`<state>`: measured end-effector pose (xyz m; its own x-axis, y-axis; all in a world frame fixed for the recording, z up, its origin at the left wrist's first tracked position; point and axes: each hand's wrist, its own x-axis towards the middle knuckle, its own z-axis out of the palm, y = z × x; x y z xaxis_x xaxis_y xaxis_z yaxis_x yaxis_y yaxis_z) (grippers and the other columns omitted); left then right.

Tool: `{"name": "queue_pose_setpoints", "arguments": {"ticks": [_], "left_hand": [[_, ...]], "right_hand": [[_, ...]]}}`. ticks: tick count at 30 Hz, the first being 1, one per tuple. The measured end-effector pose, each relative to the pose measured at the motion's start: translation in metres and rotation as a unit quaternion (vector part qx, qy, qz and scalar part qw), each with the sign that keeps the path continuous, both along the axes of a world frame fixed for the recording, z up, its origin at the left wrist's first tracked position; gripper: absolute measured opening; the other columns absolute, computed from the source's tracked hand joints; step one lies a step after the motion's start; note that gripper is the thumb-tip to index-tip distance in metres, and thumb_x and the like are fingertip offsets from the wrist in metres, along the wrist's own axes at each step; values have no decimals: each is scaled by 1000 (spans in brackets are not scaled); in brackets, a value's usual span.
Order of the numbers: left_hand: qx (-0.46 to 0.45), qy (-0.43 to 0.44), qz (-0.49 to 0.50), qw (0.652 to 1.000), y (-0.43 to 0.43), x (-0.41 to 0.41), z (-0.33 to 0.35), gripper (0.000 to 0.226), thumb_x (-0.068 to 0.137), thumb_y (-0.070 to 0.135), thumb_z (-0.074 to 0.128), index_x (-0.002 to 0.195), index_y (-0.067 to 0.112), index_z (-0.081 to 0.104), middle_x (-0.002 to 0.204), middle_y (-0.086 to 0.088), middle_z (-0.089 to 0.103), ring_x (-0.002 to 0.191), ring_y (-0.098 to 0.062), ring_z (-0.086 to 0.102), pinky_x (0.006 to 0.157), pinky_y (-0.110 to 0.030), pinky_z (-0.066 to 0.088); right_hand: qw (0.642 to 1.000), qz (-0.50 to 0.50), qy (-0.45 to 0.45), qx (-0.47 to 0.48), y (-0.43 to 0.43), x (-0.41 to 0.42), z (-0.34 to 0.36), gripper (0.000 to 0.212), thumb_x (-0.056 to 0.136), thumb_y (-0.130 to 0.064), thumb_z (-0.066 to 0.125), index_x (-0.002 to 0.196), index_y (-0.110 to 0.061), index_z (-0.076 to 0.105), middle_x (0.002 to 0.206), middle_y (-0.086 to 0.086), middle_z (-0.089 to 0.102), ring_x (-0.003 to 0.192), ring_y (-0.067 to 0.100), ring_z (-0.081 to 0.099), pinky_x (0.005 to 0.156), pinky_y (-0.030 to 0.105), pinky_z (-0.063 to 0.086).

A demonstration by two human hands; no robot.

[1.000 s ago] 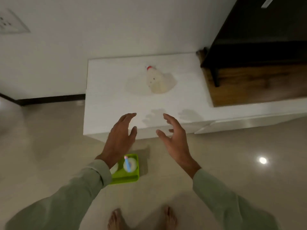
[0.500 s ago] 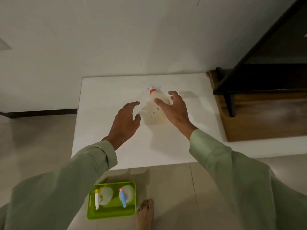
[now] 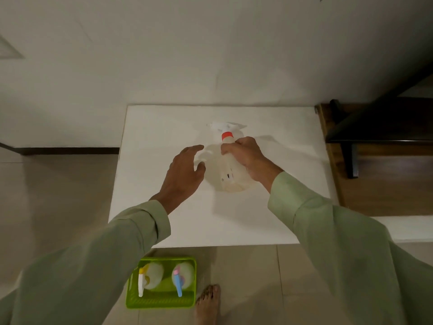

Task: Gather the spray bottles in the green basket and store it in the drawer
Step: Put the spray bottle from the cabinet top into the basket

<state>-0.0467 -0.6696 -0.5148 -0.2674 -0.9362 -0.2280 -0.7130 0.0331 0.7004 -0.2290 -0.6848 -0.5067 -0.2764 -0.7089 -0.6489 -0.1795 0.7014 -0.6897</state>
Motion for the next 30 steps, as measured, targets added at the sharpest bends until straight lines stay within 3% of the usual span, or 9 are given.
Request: {"name": "queue_pose_setpoints", "arguments": {"ticks": [3,7,10,16,20,24,30], "left_hand": [[-7,5,16,1000,13,7,11,46,94,20,53,139,24,47,142,3,51,125,-21,53,105,-36,40],[-10,22,43,999,47,24,34,44,95,20,53,138,27,47,142,5,51,120,-17,54,95,-29,41],[-12,30,57,998,84,45,52,44,95,20,53,138,26,48,143,5,50,121,-17,55,97,-34,45],[-12,32,83,996,170,93,74,44,94,16,54,137,24,50,140,4,53,118,-19,56,100,-42,47],[-3,36,87,996,216,122,65,45,94,15,54,138,24,49,141,5,52,117,-18,57,98,-35,47],[29,23,92,995,255,155,36,46,93,15,55,139,22,48,141,2,54,118,-19,57,100,-37,47],[90,8,84,992,292,218,-21,48,92,10,55,139,17,48,137,-3,57,118,-23,59,101,-39,47]], "right_hand": [[999,-14,-37,-29,19,7,14,42,74,-21,74,112,-10,59,101,8,67,83,29,66,70,37,55],[992,-38,-80,-93,59,21,45,40,81,-19,76,113,-13,53,106,9,70,81,24,66,69,33,51],[983,-43,-120,-133,100,38,66,37,87,-23,74,116,-13,53,113,14,72,90,27,69,76,37,52],[975,-56,-137,-166,187,87,81,24,92,-22,67,111,-12,57,110,15,71,86,20,66,75,32,51],[977,-70,-128,-156,240,124,64,25,82,-17,77,104,-15,66,100,8,76,92,27,72,81,39,57],[980,-107,-85,-142,290,168,29,35,67,-20,89,94,-27,69,89,-4,78,84,12,74,73,27,57],[980,-167,-10,-109,345,236,-48,36,67,-24,91,96,-23,69,91,0,74,87,26,69,82,43,58]]}}
